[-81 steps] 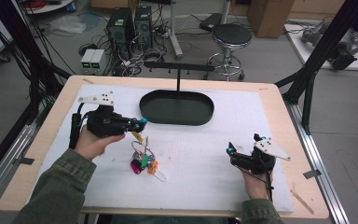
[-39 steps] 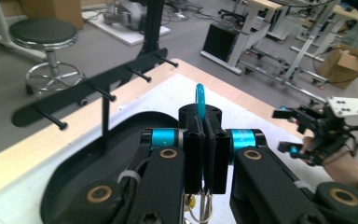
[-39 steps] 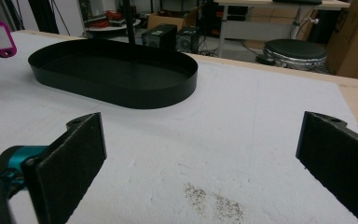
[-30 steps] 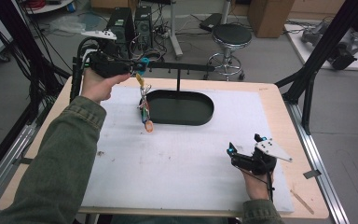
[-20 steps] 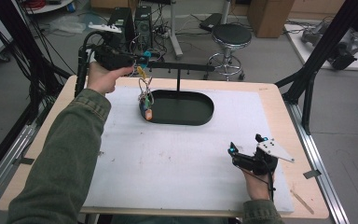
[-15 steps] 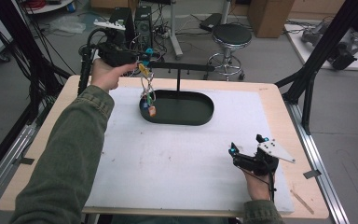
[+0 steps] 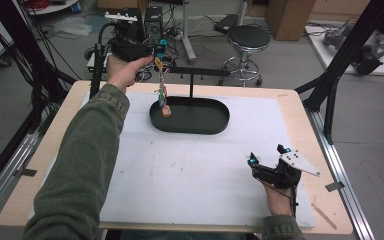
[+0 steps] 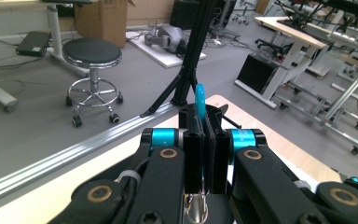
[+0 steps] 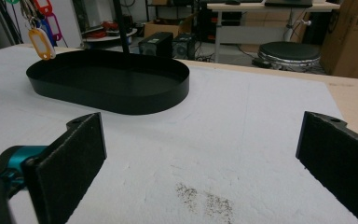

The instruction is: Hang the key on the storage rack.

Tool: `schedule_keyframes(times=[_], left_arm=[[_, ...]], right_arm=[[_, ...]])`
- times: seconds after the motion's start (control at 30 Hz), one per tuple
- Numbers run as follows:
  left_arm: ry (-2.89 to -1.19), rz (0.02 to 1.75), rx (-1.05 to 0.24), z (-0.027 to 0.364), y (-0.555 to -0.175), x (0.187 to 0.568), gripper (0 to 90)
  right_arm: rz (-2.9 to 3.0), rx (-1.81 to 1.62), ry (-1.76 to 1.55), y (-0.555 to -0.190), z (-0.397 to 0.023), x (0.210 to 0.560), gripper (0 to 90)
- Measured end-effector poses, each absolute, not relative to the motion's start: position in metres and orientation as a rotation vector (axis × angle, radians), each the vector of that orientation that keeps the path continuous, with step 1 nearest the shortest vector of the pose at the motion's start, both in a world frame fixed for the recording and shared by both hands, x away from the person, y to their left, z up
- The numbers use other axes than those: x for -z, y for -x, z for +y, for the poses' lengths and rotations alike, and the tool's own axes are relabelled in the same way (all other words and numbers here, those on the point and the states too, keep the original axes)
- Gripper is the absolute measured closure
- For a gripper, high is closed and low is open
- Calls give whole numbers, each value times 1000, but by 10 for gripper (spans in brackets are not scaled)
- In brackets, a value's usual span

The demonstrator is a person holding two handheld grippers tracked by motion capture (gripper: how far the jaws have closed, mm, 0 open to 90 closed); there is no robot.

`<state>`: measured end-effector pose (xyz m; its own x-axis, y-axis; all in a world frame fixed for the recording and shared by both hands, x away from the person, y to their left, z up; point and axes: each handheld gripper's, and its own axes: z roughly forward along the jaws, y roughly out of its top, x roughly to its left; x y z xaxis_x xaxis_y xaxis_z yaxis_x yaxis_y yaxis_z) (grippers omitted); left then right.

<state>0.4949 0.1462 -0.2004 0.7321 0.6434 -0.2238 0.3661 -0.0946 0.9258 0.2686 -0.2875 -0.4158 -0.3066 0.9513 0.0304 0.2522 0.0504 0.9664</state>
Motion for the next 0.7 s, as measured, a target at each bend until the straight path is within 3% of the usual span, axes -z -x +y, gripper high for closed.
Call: schedule_keyframes(times=[0.7], left_arm=[[-1727,959,-340,135,-533,219,875]], right_arm=[[1643,-1301,-1232,-269,-291,417,5]])
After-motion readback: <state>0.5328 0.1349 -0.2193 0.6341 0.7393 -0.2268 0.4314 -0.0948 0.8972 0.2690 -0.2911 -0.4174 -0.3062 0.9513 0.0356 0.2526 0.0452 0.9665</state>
